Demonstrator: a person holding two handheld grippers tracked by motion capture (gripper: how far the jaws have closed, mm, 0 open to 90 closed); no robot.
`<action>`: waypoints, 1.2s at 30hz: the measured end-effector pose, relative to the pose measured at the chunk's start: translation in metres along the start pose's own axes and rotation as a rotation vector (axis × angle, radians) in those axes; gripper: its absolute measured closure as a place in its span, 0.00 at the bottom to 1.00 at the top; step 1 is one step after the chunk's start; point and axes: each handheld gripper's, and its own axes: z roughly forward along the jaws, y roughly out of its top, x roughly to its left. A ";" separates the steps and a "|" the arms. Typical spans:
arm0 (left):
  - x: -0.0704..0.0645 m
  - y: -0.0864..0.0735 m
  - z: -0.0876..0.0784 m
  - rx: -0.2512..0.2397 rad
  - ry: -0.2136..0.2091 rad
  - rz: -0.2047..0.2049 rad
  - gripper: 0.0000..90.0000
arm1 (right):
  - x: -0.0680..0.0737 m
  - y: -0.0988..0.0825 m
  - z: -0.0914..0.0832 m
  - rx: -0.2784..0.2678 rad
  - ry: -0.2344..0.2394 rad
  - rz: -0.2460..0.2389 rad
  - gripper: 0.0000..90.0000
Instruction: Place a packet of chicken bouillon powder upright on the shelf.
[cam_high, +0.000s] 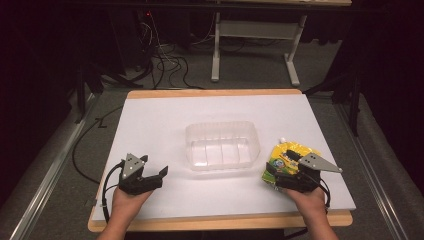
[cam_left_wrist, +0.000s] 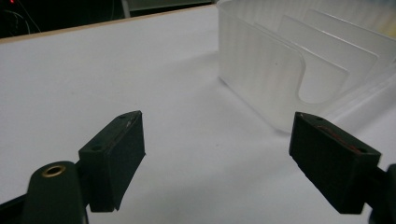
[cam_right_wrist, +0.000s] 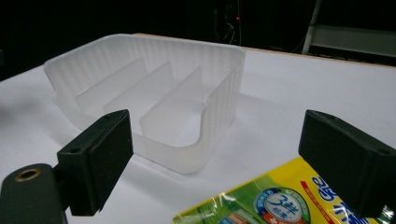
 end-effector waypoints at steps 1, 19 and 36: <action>0.000 0.000 0.000 0.004 -0.002 0.000 0.21 | -0.003 -0.002 0.000 0.006 -0.004 -0.001 0.14; 0.002 0.006 0.017 0.009 -0.008 -0.029 0.39 | -0.032 -0.021 -0.037 0.036 -0.181 0.041 0.49; -0.010 0.020 0.051 -0.016 0.006 -0.014 0.49 | -0.068 -0.076 -0.069 0.299 -0.293 0.235 1.00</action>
